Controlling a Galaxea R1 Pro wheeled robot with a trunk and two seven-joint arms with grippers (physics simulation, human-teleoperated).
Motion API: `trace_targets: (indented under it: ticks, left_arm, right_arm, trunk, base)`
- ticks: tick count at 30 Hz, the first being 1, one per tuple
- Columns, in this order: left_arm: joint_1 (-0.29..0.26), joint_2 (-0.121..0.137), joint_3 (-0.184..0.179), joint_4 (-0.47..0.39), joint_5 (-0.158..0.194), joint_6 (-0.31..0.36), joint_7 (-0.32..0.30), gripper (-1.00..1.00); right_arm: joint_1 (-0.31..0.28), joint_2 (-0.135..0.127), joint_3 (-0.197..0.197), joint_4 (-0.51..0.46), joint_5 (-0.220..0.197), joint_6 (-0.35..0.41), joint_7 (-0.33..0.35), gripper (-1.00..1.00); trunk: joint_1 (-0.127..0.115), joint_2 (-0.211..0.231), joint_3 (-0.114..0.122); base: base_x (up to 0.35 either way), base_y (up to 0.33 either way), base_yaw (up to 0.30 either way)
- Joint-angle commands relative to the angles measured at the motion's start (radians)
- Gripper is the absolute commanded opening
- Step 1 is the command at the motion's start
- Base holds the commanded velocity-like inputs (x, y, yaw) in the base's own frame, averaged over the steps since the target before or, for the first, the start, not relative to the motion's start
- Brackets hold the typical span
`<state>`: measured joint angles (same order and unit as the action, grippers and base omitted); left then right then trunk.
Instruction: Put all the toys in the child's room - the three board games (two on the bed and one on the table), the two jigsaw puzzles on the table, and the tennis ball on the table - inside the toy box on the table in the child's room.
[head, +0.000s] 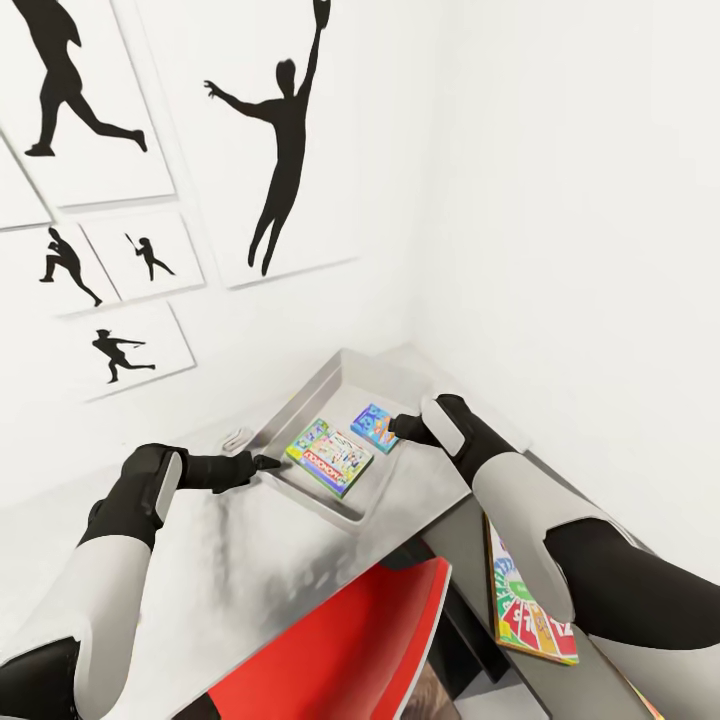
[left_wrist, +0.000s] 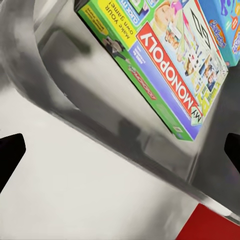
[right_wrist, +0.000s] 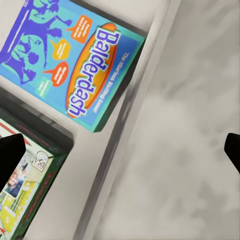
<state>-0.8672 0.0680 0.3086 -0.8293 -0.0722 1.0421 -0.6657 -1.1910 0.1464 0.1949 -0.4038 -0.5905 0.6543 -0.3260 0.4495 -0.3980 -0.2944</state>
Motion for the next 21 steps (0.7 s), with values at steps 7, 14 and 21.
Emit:
trace_targets:
  ticks: [7,14,21]
  left_arm:
    - [-0.001,0.0,0.003,-0.001,-0.008,0.005,-0.008,1.0]
    - [-0.001,0.0,0.003,-0.001,-0.008,0.005,-0.008,1.0]
    - [-0.001,0.0,0.003,-0.001,-0.008,0.005,-0.008,1.0]
  right_arm:
    - [0.0,-0.002,0.008,0.0,-0.011,0.002,-0.008,1.0]
    - [-0.001,-0.002,0.008,0.0,-0.011,0.003,-0.007,1.0]
    - [-0.001,-0.002,0.008,0.0,-0.011,0.003,-0.007,1.0]
  trunk:
    - [0.001,-0.002,-0.009]
    - [0.001,-0.002,-0.02]
    - [0.001,-0.002,-0.025]
  base:
    - [0.0,0.0,0.0]
    - [0.0,0.0,0.0]
    - [0.0,0.0,0.0]
